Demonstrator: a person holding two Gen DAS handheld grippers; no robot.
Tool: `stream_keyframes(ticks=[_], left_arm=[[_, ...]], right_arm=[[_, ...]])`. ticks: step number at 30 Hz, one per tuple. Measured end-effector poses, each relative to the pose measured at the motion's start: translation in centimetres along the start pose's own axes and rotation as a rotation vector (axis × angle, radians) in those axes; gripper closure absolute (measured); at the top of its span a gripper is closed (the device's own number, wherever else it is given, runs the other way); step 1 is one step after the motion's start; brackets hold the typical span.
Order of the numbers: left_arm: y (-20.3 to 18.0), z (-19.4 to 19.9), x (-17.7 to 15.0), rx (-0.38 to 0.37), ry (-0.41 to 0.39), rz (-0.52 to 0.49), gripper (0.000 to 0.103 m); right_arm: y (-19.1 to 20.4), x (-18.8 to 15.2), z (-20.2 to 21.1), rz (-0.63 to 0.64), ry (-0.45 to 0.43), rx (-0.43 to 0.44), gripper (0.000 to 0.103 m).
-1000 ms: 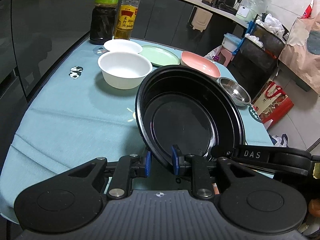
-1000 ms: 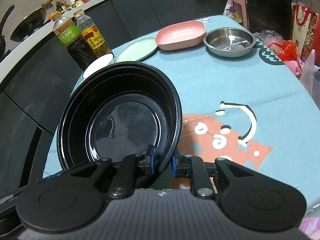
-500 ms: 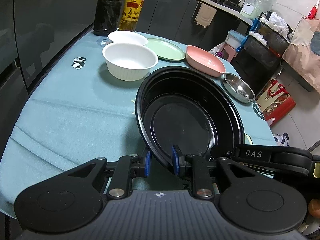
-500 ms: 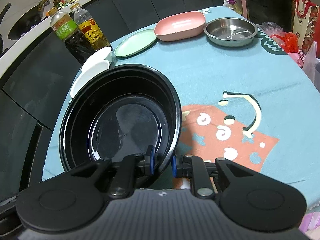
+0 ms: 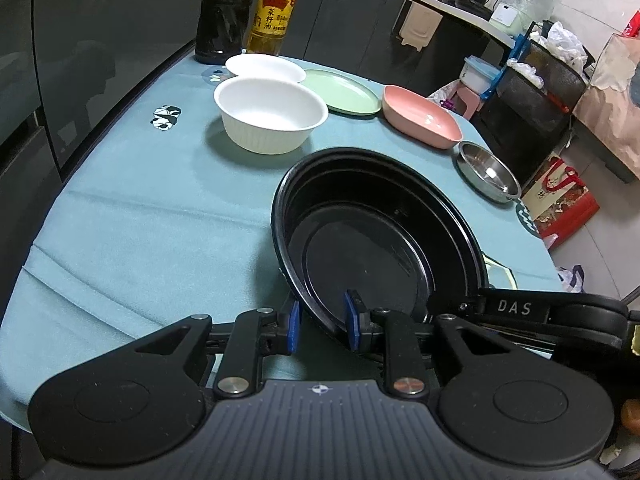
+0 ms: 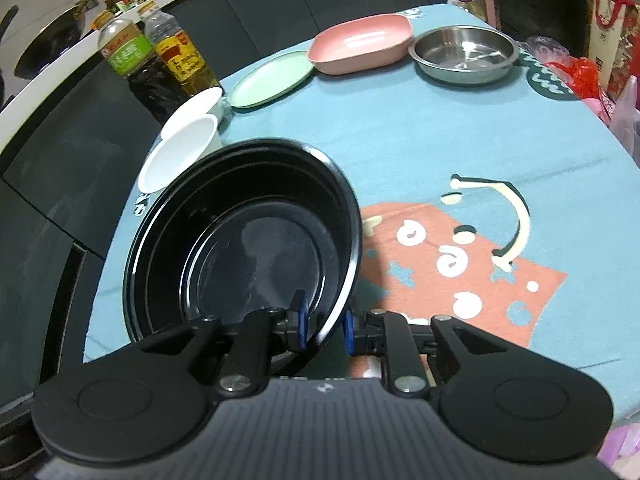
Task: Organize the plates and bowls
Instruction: 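Lift the black bowl and carry it toward the table edge, then lower the black bowl onto the table and open the right gripper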
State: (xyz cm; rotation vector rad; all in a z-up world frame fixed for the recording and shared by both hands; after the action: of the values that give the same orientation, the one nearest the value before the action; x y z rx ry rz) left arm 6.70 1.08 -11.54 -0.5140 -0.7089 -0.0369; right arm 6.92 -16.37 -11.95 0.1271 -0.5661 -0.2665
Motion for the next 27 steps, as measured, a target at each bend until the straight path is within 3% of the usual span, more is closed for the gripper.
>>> stream_keyframes(ticks=[7, 11, 24, 27], left_arm=[[0.1, 0.3, 0.1, -0.003, -0.017, 0.006, 0.082], [0.3, 0.6, 0.1, -0.016, -0.026, 0.013, 0.082], [0.5, 2.3, 1.0, -0.032, -0.099, -0.007, 0.074], [0.8, 2.8, 1.5, -0.026, -0.124, -0.001, 0.072]], right_arm=[[-0.1, 0.0, 0.2, -0.002, -0.010, 0.010, 0.096], [-0.2, 0.1, 0.4, -0.019, -0.020, 0.011, 0.075], [-0.6, 0.8, 1.5, -0.048, -0.107, 0.040, 0.070], [-0.7, 1.1, 2.0, -0.036, -0.163, 0.044, 0.070]])
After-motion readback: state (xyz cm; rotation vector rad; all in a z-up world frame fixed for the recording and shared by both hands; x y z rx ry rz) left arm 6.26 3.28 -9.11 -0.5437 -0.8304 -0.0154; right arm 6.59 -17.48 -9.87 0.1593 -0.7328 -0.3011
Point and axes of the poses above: each gripper's, at about its wrist camera, not at the fingertips, and z roughly against the way its jaws point, y to its left, x to its top, the point moved 6 cm from there along -z, roughly the way its jaws point, and after that the axes turned 13 degrees about -x, right-handed, at the moved point
